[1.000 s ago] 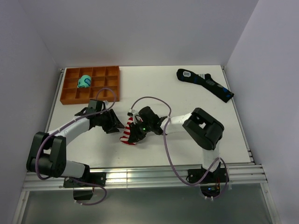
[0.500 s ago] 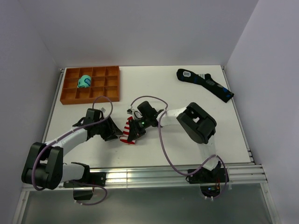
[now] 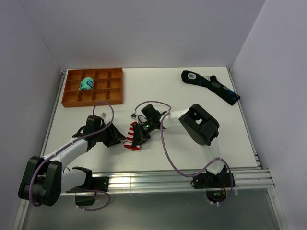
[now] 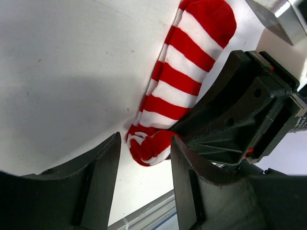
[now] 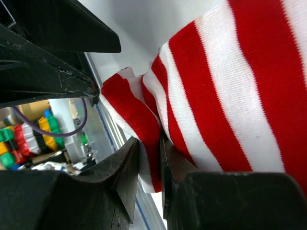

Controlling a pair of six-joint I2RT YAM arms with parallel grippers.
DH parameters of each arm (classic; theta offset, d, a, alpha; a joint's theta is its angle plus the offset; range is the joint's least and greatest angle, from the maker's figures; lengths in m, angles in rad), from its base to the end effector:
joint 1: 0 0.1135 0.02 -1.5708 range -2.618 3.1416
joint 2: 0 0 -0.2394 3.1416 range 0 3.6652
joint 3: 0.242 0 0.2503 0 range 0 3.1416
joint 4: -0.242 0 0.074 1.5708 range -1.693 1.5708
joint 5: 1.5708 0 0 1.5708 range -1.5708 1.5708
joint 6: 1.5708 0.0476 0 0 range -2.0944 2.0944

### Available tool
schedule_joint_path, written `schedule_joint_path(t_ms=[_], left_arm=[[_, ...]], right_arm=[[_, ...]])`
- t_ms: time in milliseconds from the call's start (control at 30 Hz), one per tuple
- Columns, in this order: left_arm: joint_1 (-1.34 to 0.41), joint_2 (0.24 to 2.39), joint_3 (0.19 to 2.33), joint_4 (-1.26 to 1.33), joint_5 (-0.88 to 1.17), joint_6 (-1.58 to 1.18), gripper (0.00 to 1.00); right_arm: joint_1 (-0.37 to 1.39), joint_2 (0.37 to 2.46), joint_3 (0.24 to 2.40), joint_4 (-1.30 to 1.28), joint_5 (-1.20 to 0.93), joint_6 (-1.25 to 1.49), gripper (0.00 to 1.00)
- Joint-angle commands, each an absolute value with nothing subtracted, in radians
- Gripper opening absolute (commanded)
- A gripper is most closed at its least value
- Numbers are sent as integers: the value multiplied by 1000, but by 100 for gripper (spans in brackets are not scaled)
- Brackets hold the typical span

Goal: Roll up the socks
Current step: Roll the sock at the center of the board.

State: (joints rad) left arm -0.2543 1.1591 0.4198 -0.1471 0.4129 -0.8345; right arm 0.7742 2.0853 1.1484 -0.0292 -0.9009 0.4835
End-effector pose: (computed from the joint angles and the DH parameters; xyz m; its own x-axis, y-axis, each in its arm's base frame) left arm 0.2067 -0.0735 0.1224 -0.8562 -0.4787 -0.1942 -0.2360 0.6969 -0.6772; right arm 0.2520 0.2986 0.0764 -0.8707 -0.4477 -0.2036 -0.3930 0.3846 0.8352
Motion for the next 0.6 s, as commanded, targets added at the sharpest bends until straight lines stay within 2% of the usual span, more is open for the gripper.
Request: schedule_joint_path(t_ms=[0,300,567], left_arm=[[-270,1143,400,-98,405,-859,51],[-339,1098,281,29,391,-951,51],[-347,1097,276,51,400,-933,51]], right_arm=[[778,2177,1129,-204,-788,442,18],[761,2206,1161,-259,-792,445,18],[753,2224,1173,-265,-808,454,18]])
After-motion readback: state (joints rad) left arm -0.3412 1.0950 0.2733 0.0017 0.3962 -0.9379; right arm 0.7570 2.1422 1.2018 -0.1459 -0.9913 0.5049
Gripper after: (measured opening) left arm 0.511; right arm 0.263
